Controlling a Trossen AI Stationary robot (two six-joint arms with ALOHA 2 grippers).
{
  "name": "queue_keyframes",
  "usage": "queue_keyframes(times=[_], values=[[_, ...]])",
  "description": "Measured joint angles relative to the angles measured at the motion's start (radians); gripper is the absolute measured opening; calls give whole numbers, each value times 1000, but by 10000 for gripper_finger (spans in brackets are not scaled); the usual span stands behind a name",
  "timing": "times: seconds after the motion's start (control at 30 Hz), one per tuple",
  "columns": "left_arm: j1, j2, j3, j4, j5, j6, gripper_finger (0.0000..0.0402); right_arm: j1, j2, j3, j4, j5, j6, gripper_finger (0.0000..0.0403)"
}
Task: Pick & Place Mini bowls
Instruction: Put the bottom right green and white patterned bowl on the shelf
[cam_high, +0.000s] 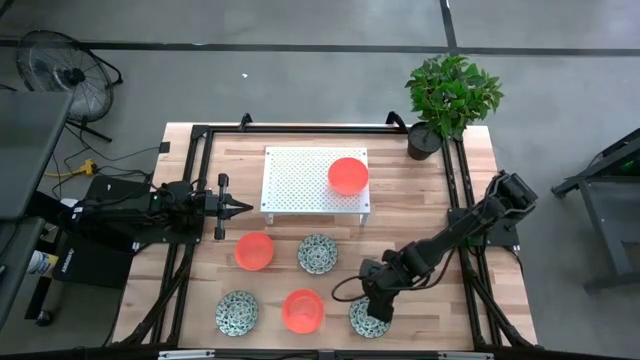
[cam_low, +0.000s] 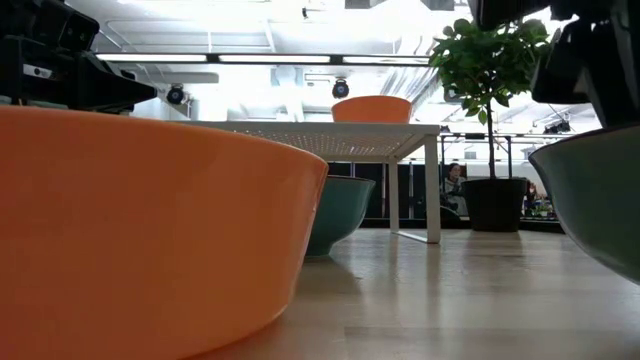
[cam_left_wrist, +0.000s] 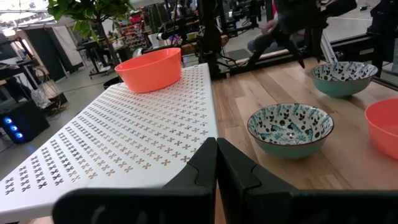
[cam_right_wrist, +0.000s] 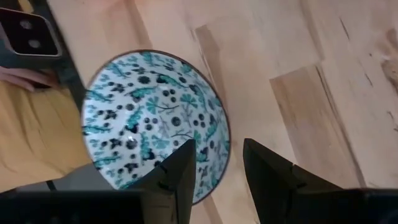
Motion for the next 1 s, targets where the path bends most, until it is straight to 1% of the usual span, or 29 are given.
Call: queue_keyframes(times=[0.27,0.73,1.0], values=[[0,0,0,0,0,0,0,0,0,-59,41,9,0,122],[0,0,0,0,0,0,0,7,0,-160,221,-12,0,122],[0,0,0,0,0,0,0,7,0,-171,223,10,1,122]])
